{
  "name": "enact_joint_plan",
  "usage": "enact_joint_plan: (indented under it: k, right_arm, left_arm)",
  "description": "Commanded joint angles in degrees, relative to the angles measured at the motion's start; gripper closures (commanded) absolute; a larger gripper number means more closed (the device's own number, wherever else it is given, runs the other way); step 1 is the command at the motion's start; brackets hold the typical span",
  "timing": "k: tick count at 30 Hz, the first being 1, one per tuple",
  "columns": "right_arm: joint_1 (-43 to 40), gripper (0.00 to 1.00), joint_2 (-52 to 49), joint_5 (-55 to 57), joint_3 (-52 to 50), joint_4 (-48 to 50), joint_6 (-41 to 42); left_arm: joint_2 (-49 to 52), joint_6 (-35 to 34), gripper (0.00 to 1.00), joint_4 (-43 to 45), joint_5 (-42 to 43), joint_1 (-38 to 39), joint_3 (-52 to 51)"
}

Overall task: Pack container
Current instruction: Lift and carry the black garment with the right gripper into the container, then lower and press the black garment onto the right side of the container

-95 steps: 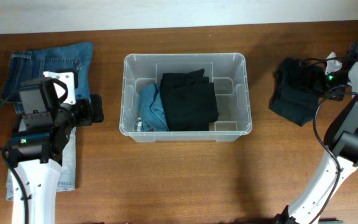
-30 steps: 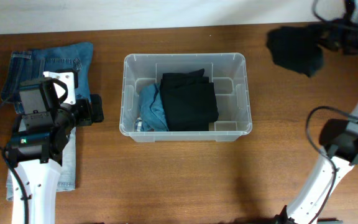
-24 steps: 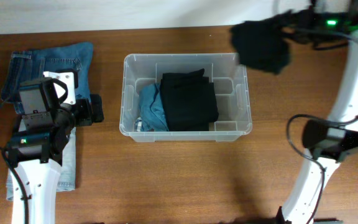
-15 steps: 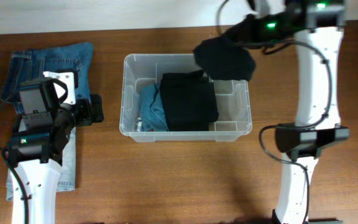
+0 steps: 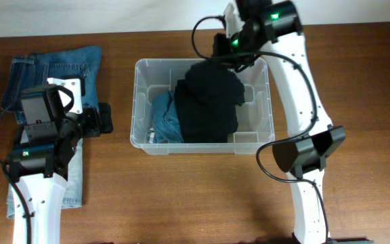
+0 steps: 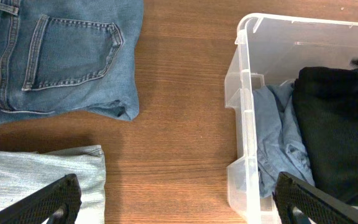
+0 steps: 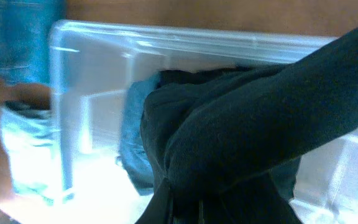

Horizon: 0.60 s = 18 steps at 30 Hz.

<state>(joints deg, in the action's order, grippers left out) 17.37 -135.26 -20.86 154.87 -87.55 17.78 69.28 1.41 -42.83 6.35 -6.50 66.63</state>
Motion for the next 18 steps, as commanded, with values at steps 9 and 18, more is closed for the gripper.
enact_joint_plan:
  k: [9,18]
  right_arm:
    - [0.6,0.96,-0.3,5.1,-14.3,3.1,6.6]
    - [-0.2,0.96,-0.3,15.8,-19.3,5.1,9.4]
  left_arm:
    - [0.2,-0.6,0.01,0.2,-0.4,-0.2,0.0]
    - [0.2,-0.6,0.0,0.2,-0.4,-0.2,0.0]
